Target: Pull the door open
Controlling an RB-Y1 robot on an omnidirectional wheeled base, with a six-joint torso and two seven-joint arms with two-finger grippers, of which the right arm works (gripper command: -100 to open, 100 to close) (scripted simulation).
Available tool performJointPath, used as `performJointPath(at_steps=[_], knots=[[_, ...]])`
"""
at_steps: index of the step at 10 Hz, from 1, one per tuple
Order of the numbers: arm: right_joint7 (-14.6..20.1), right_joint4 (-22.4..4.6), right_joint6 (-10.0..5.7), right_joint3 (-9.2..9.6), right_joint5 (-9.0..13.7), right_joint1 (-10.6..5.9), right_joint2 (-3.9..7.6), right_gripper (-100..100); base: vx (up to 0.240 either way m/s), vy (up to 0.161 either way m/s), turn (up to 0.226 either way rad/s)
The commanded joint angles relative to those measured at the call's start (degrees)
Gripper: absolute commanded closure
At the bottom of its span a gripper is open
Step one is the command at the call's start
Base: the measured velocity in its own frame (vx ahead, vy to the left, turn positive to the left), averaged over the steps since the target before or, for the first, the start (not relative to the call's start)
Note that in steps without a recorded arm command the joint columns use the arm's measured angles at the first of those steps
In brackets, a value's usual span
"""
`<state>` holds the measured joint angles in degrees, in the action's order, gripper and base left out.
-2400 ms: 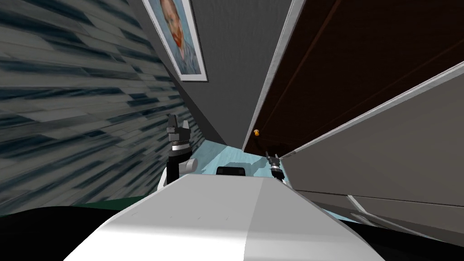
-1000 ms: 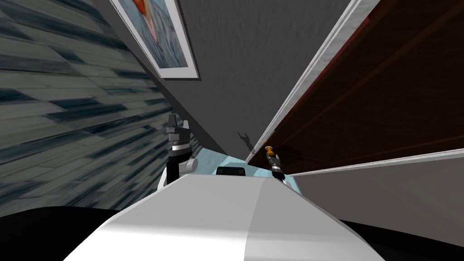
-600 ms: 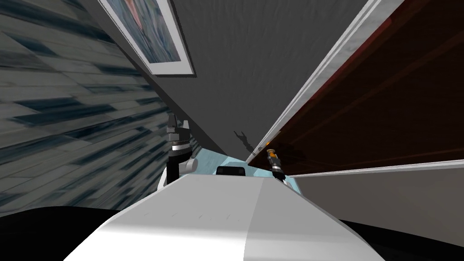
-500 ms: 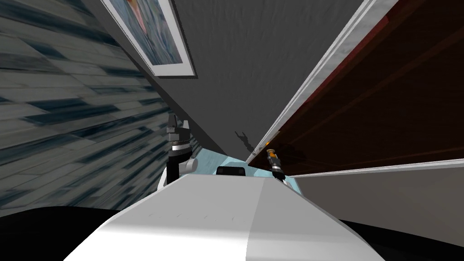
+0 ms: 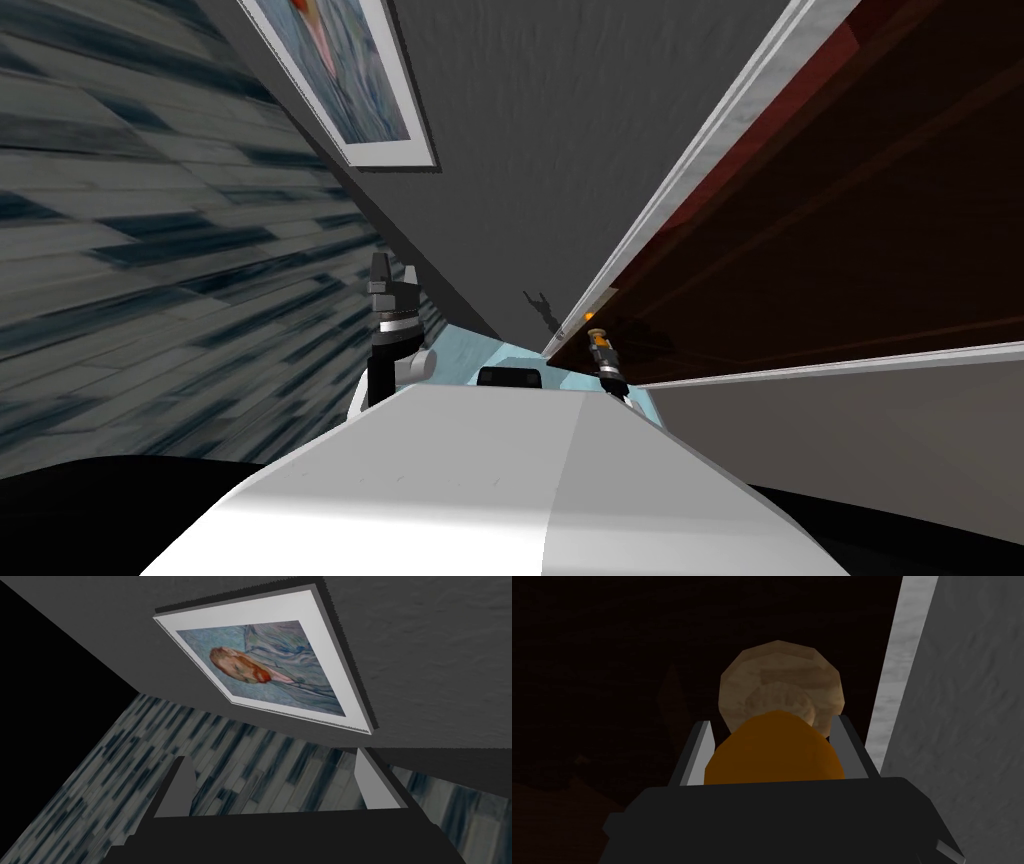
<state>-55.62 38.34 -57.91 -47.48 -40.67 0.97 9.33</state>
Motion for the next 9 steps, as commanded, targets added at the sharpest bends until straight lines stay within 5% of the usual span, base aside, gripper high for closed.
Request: performJointPath(at_steps=[1,9], knots=[[0.29,-0.2,0.01,0.01,0.18,0.21,0.06,100,-0.179,-0.043,0.028],[2.02,-0.25,0.13,0.53,1.03,0.15,0.14,100,-0.193,-0.013,0.01]])
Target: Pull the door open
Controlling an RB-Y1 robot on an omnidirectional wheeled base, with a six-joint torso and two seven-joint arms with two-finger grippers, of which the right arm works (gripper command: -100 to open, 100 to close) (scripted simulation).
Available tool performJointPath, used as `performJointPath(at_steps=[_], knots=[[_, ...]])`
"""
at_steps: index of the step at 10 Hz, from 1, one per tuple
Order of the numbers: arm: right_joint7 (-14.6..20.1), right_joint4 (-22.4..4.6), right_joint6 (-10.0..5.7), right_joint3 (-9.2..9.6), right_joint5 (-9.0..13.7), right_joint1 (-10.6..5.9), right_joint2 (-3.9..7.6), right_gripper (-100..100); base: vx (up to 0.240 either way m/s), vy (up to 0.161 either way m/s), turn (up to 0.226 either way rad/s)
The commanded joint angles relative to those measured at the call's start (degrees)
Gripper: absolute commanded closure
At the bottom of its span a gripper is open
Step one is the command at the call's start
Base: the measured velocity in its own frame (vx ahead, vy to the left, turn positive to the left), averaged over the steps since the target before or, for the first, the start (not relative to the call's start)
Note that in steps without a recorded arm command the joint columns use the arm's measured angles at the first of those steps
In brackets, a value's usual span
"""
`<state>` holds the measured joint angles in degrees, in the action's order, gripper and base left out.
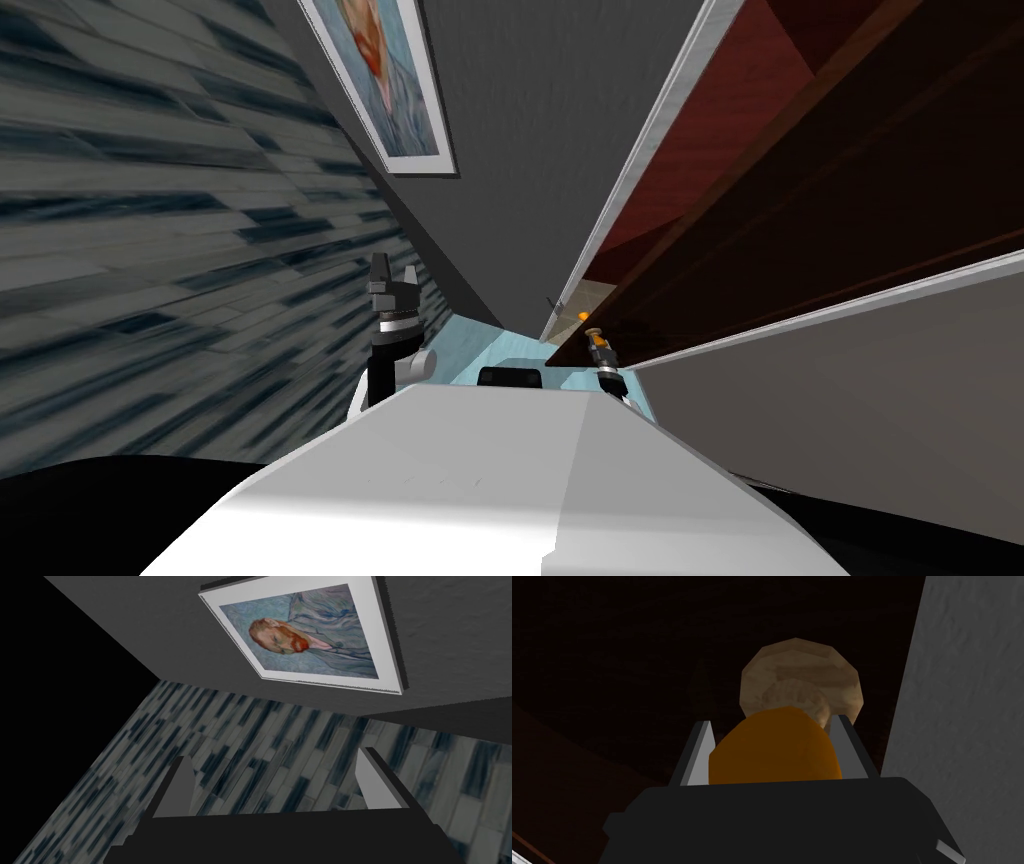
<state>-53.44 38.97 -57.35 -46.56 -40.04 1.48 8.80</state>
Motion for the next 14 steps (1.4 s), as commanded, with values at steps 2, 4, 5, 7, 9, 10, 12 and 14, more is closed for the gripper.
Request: performJointPath(at_steps=[2,4,5,7,9,10,12,14], knots=[[1.0,-0.92,-0.36,-0.05,0.96,-0.4,0.71,100,-0.224,-0.047,0.033],[2.39,-0.96,-0.27,0.37,1.64,-0.45,0.78,100,-0.213,-0.025,0.028],[2.86,-0.97,-0.24,0.51,1.87,-0.47,0.8,100,-0.205,-0.038,0.013],[4.03,-1.01,-0.16,0.86,2.44,-0.51,0.85,100,-0.205,-0.049,0.029],[5.66,-1.06,-0.05,1.35,3.24,-0.57,0.93,100,-0.21,-0.045,0.03],[6.66,-1.09,0.02,1.65,3.73,-0.61,0.97,100,-0.186,-0.019,0.032],[8.68,-1.15,0.16,2.26,4.72,-0.68,1.07,100,-0.178,-0.05,0.042],[10.69,-1.21,0.29,2.86,5.71,-0.76,1.16,100,-0.176,-0.042,0.039]])
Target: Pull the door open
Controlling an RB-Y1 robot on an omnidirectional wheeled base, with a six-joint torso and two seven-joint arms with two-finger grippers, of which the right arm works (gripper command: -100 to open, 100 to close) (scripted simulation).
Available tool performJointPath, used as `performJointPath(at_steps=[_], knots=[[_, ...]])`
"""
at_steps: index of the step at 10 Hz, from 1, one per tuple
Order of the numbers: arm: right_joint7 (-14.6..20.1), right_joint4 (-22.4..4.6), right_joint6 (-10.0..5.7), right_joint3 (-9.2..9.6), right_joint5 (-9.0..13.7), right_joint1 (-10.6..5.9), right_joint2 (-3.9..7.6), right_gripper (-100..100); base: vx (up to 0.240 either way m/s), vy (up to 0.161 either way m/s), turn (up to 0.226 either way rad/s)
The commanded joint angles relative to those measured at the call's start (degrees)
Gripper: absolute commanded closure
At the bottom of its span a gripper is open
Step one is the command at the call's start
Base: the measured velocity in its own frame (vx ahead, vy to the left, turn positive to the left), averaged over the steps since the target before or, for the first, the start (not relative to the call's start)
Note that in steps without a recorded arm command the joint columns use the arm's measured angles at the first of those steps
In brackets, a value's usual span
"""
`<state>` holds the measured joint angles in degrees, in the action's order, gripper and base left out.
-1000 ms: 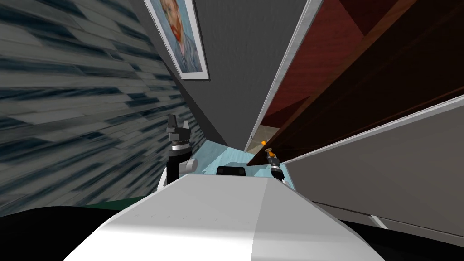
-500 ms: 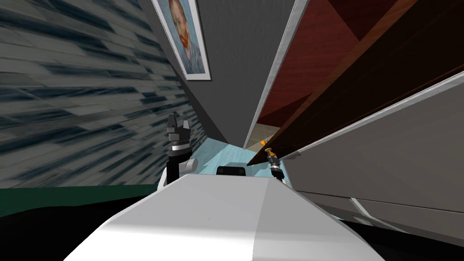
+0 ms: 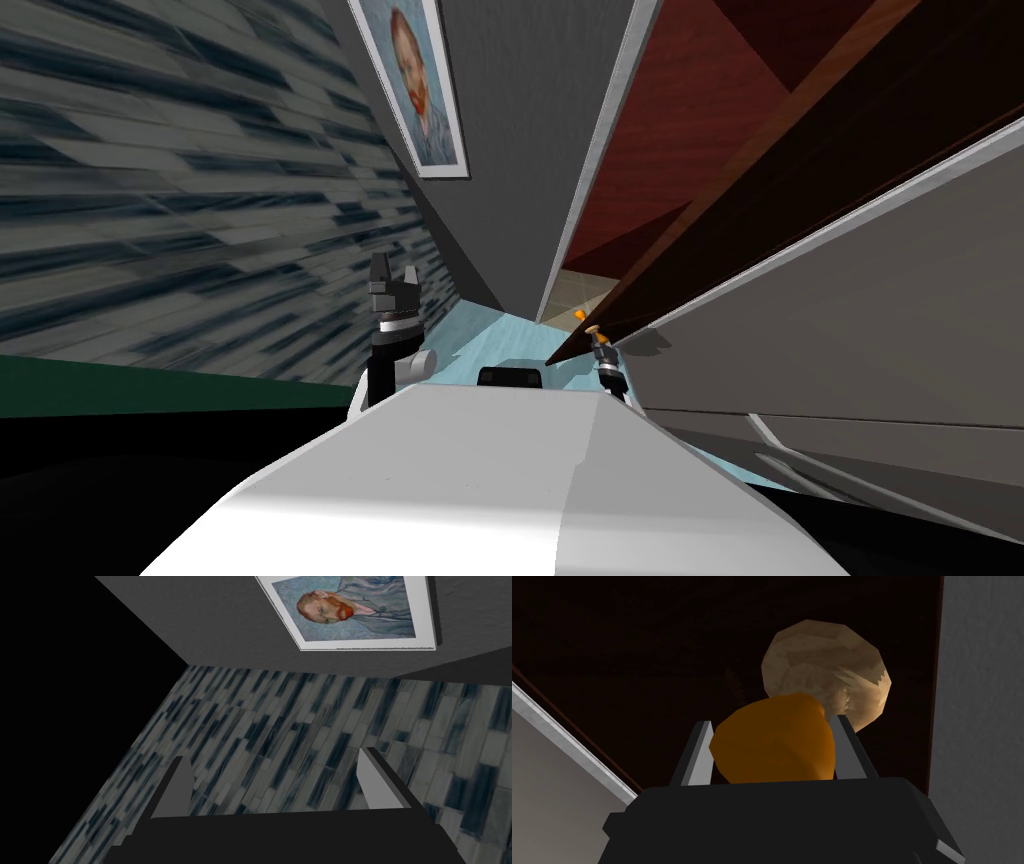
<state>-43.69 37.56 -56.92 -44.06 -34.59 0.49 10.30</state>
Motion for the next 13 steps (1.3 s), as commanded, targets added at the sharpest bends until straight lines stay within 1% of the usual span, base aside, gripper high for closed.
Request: performJointPath(at_steps=[1,4,11,13], knots=[[1.6,0.18,-0.09,0.57,0.59,0.2,-0.31,100,-0.146,-0.037,0.03],[4.35,0.1,0.09,1.39,1.93,0.1,-0.18,100,-0.142,-0.03,0.032],[10.25,-0.08,0.49,3.16,4.82,-0.12,0.09,100,-0.086,-0.015,0.034],[12.49,-0.14,0.64,3.84,5.92,-0.2,0.19,100,-0.122,0.012,0.048]])
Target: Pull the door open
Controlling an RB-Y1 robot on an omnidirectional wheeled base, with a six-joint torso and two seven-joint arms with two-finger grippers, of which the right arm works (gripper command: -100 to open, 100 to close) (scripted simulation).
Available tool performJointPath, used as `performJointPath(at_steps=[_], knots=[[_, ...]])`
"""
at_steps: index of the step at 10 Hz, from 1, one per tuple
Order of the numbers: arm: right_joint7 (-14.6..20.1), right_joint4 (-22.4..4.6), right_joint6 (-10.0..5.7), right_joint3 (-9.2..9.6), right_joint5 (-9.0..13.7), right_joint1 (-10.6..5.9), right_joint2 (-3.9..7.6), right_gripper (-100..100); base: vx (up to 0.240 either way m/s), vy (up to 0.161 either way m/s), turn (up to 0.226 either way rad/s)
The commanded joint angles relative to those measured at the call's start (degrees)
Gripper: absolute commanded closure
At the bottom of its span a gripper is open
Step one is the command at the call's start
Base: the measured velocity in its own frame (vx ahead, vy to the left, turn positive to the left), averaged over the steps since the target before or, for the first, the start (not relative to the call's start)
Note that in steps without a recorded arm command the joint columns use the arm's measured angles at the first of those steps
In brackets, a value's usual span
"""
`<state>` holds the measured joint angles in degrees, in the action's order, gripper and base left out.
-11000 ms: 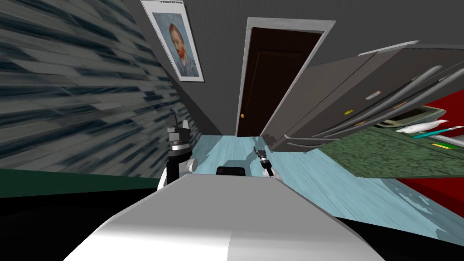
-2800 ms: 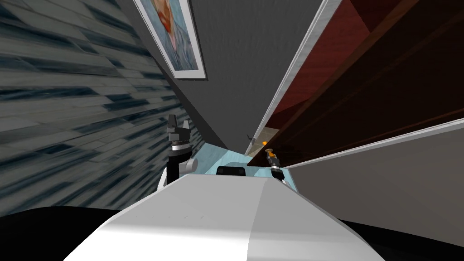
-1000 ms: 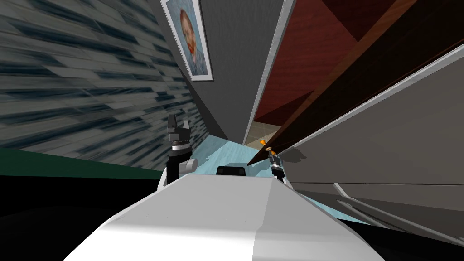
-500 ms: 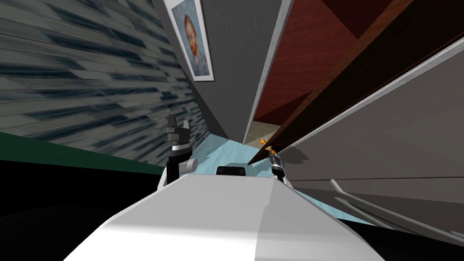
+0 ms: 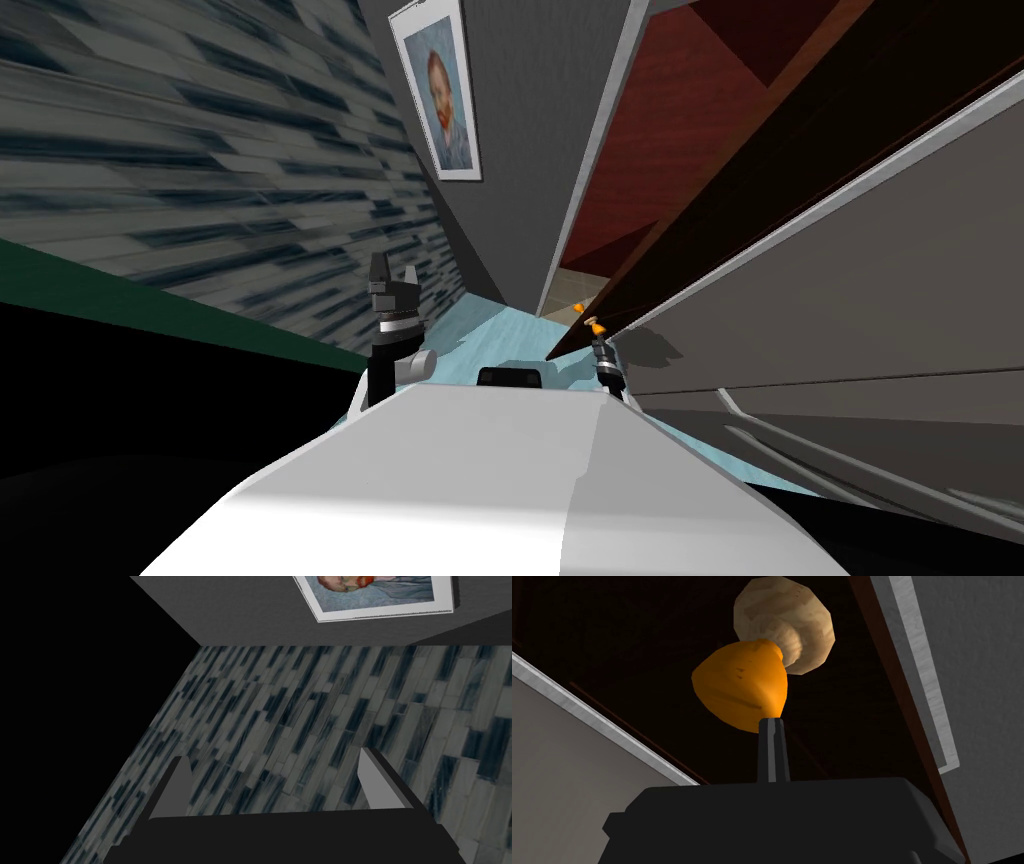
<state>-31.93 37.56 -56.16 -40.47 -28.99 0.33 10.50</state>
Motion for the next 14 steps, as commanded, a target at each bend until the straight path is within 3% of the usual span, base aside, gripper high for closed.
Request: performJointPath(at_steps=[1,6,14], knots=[[-1.29,0.26,-1.39,0.15,-1.63,0.72,0.11,-100,-0.087,-0.068,0.066],[-6.22,1.24,-6.7,0.71,-7.84,3.49,0.51,-100,-0.058,-0.153,0.092],[-13.02,2.59,-14.02,1.48,-16.42,7.3,1.06,-100,-0.055,-0.087,0.073]])
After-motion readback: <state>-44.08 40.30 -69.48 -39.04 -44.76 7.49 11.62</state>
